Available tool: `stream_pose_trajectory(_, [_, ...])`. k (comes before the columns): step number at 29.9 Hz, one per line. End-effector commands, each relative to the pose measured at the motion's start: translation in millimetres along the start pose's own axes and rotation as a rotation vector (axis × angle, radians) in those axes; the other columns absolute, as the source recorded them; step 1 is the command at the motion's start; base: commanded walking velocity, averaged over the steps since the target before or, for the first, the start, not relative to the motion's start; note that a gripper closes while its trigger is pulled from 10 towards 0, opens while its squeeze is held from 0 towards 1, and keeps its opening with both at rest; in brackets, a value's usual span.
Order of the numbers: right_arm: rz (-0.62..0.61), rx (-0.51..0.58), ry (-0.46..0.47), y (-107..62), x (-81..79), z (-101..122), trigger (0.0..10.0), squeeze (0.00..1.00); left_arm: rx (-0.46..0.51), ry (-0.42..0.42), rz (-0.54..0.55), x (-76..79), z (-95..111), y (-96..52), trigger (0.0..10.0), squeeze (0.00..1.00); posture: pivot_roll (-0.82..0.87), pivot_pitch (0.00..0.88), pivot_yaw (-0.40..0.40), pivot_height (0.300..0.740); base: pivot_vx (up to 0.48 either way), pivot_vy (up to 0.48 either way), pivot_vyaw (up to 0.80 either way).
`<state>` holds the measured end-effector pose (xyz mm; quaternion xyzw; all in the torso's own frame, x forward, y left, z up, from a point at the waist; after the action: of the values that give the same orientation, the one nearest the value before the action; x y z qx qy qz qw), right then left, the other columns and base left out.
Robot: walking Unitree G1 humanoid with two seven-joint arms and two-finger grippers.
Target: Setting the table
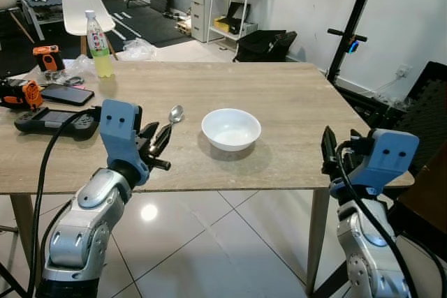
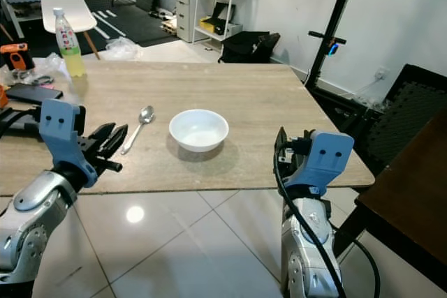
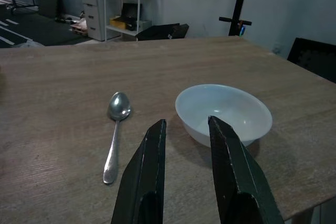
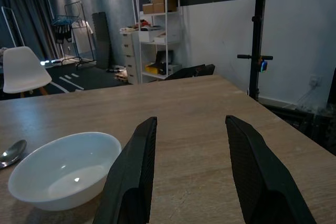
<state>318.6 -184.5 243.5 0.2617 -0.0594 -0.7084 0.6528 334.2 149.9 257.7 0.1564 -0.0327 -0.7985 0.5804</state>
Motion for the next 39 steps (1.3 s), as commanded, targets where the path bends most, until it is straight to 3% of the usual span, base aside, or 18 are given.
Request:
stream_pose_trajectory(1, [-0.011, -0.013, -0.01, -0.3, 3.5, -3, 10.0, 0.0, -0.003, 0.0, -0.011, 2.4, -1, -0.7, 10.0, 0.0, 0.06, 0.058, -0.001, 0.74, 0.0, 0.0, 0.0])
stream_pose_trajectory(14, [-0.013, -0.014, -0.018, 9.9, 6.3, -2, 10.0, 0.0, -0.026, -0.008, -0.013, -3.6, -1, 5.4, 10.0, 0.0, 0.1, 0.076, -0.011, 0.74, 0.0, 0.0, 0.0])
stream_pose_trajectory(20, [-0.014, -0.03, -0.016, 11.8, 7.9, -5, 10.0, 0.0, -0.03, -0.051, 0.008, -6.3, 1, 7.5, 10.0, 0.0, 0.1, 0.1, -0.029, 0.74, 0.0, 0.0, 0.0])
stream_pose_trajectory(26, [-0.019, -0.033, -0.01, 12.2, 8.5, -5, 10.0, 0.0, -0.025, -0.106, 0.004, -1.2, 1, 9.7, 10.0, 0.0, 0.1, 0.11, -0.037, 0.74, 0.0, 0.0, 0.0])
stream_pose_trajectory(39, [-0.006, -0.042, -0.016, 7.9, 6.2, -8, 10.0, 0.0, -0.064, -0.117, 0.039, 5.8, -8, 13.1, 10.0, 0.0, 0.06, 0.102, -0.043, 0.74, 0.0, 0.0, 0.0])
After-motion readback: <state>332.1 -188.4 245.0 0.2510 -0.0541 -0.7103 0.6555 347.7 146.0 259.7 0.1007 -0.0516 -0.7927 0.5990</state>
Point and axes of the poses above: a point about 5 cm out from each wrist's last joint towards the gripper, its own y axis pointing out of the wrist towards the gripper, its own z axis along the axis of the wrist's last joint, x = y × z, the point moved 2 cm from there along y, pointing out of the wrist towards the gripper, and after that the axes turned 12 degrees about y, right-handed, at the moved point
